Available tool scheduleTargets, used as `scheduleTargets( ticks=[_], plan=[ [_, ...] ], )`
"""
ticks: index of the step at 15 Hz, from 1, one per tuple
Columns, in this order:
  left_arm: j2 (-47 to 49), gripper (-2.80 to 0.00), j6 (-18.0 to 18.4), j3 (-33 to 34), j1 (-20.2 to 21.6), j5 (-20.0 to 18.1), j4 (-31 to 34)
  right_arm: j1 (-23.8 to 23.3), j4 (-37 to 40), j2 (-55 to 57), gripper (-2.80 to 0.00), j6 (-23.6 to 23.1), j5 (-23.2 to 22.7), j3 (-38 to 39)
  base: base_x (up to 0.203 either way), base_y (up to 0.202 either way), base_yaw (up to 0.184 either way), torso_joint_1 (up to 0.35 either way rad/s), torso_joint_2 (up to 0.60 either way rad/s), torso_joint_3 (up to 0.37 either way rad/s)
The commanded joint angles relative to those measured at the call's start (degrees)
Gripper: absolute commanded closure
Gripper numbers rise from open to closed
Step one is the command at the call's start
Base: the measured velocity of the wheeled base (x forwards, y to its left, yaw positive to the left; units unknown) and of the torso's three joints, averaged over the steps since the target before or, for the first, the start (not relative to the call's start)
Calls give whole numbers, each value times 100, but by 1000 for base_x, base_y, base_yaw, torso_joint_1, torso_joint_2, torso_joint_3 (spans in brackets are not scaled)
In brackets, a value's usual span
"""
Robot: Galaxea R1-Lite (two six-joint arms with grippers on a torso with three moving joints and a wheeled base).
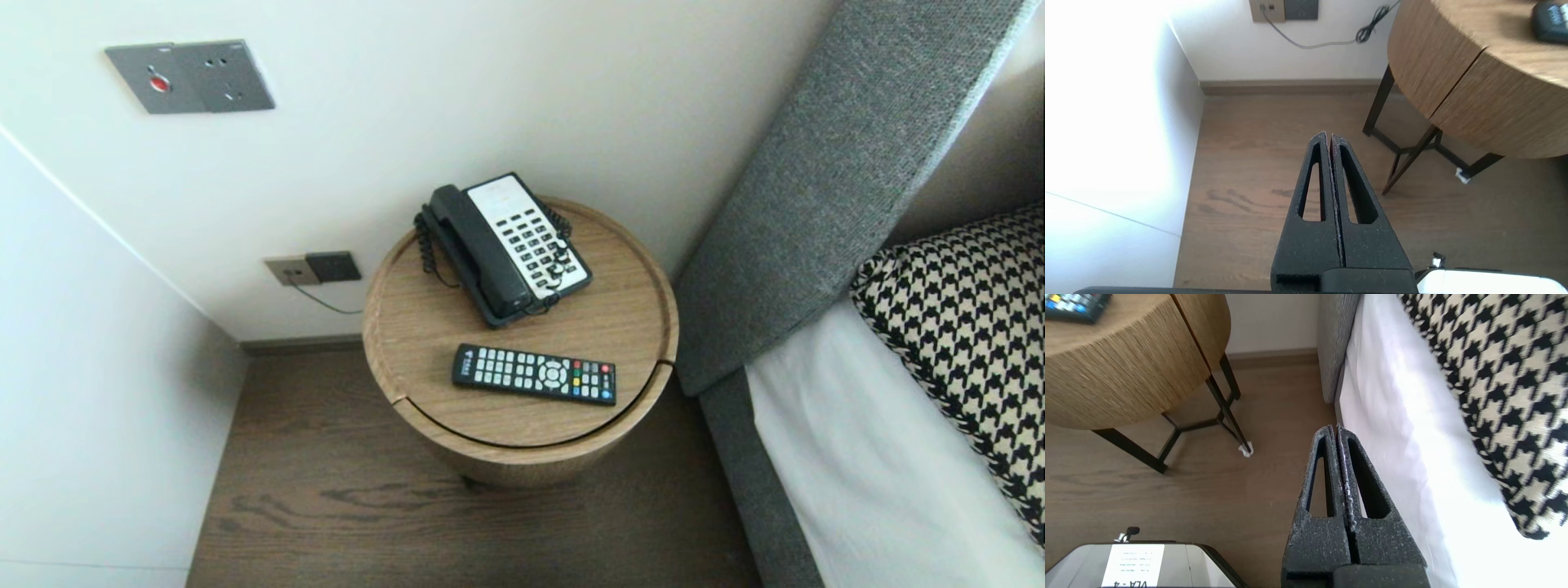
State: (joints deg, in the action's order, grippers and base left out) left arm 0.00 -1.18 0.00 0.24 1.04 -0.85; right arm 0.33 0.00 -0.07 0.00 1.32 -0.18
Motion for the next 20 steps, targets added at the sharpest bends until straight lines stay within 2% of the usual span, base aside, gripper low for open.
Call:
scheduleTargets(
  ticks=[1, 20],
  plan=[
    [-9, 0, -5, 0, 2, 2, -4, 2, 0, -10, 0, 0, 0, 1, 0, 0, 0, 2, 2, 187],
    [-2, 0, -7, 0, 2, 2, -3, 2, 0, -10, 0, 0, 0, 1, 0, 0, 0, 2, 2, 205]
  ],
)
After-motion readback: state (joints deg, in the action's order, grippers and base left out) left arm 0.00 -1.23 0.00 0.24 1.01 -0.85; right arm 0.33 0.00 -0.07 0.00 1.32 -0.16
